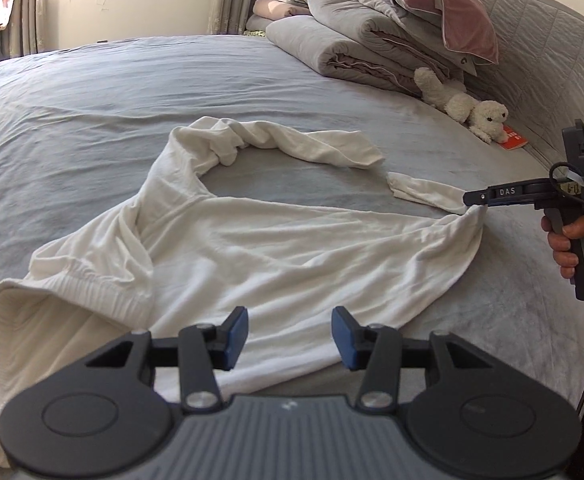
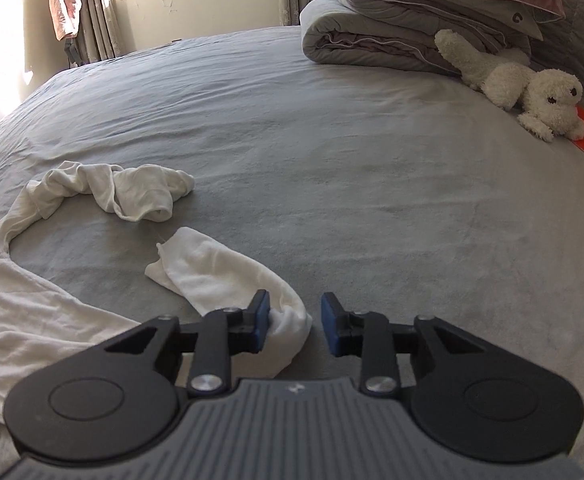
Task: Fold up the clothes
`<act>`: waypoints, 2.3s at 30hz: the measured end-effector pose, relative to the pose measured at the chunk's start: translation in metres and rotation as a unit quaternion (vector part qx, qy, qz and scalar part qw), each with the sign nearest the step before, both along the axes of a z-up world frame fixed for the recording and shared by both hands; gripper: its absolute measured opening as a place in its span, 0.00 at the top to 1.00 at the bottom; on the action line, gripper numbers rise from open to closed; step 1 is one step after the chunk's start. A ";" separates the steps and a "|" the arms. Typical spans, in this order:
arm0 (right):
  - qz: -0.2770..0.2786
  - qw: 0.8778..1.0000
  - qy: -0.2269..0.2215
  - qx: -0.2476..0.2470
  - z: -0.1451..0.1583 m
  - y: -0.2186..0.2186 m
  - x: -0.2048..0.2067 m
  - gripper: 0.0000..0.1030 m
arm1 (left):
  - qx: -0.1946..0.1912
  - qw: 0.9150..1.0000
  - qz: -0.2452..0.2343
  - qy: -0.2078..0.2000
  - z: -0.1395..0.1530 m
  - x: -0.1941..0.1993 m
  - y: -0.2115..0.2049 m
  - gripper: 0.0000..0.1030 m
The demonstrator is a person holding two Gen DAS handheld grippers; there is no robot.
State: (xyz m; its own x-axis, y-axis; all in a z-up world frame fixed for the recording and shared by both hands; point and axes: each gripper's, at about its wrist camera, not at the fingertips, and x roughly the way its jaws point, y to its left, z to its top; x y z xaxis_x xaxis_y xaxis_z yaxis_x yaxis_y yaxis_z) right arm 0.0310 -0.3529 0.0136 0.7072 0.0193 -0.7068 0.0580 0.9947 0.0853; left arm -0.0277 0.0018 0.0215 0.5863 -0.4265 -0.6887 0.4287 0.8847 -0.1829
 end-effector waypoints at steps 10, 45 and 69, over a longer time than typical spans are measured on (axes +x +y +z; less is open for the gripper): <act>-0.046 0.998 -0.022 0.029 0.017 -0.017 -0.008 0.78 | -0.016 0.994 -0.108 -0.026 -0.015 -0.007 -0.068 0.56; 0.022 0.988 -0.081 0.132 0.046 -0.005 0.001 0.71 | -0.054 0.994 -0.088 -0.046 0.076 -0.011 -0.101 0.57; 0.054 0.985 -0.100 0.130 0.051 0.034 -0.027 0.51 | -0.089 0.996 0.014 -0.023 0.127 -0.033 -0.076 0.55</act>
